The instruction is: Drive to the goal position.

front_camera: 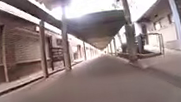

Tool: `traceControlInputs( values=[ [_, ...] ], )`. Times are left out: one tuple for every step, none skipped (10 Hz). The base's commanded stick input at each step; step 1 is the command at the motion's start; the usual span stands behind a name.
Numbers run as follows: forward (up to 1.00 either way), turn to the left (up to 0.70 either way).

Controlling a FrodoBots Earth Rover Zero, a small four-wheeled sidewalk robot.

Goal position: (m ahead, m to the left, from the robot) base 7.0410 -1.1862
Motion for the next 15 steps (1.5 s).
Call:
traceControlInputs(
  values=[
    [0.70, 0.00],
    [0.70, 0.00],
    [0.70, 0.00],
    [0.70, 0.00],
    [0.70, 0.00],
    [0.70, 0.00],
    [0.70, 0.00],
    [0.70, 0.00],
    [0.70, 0.00],
    [0.70, 0.00],
    [0.70, 0.00],
    [0.70, 0.00],
    [0.70, 0.00],
    [0.70, 0.00],
    [0.70, 0.00]
  ],
)
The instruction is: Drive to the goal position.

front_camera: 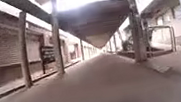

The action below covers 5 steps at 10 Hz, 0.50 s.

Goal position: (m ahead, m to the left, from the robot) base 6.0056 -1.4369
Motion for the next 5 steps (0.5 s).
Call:
traceControlInputs(
  values=[
    [0.70, 0.00],
    [0.70, 0.00],
    [0.70, 0.00],
    [0.70, 0.00],
    [0.70, 0.00]
  ],
)
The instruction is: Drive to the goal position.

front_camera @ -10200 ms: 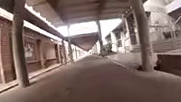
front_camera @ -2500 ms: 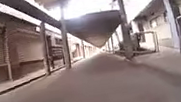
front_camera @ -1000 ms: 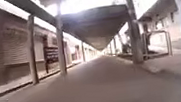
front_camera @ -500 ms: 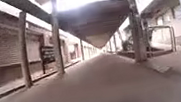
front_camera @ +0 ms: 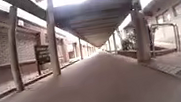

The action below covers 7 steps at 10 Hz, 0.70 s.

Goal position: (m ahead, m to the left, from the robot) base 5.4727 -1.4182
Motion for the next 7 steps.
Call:
traceControlInputs(
  values=[
    [0.70, 0.00],
    [0.70, 0.00],
    [0.70, 0.00],
    [0.70, 0.00],
    [0.70, 0.00],
    [0.70, 0.00],
    [0.70, 0.00]
  ],
)
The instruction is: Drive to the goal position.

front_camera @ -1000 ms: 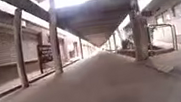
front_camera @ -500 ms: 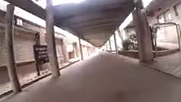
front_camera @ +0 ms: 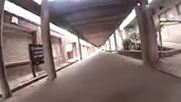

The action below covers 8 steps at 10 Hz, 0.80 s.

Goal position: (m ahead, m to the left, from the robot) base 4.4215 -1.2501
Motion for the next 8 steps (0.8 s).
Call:
traceControlInputs(
  values=[
    [0.70, 0.00],
    [0.70, 0.00],
    [0.70, 0.00],
    [0.70, 0.00],
    [0.70, 0.00],
    [0.70, 0.00],
    [0.70, 0.00],
    [0.70, 0.00]
  ],
)
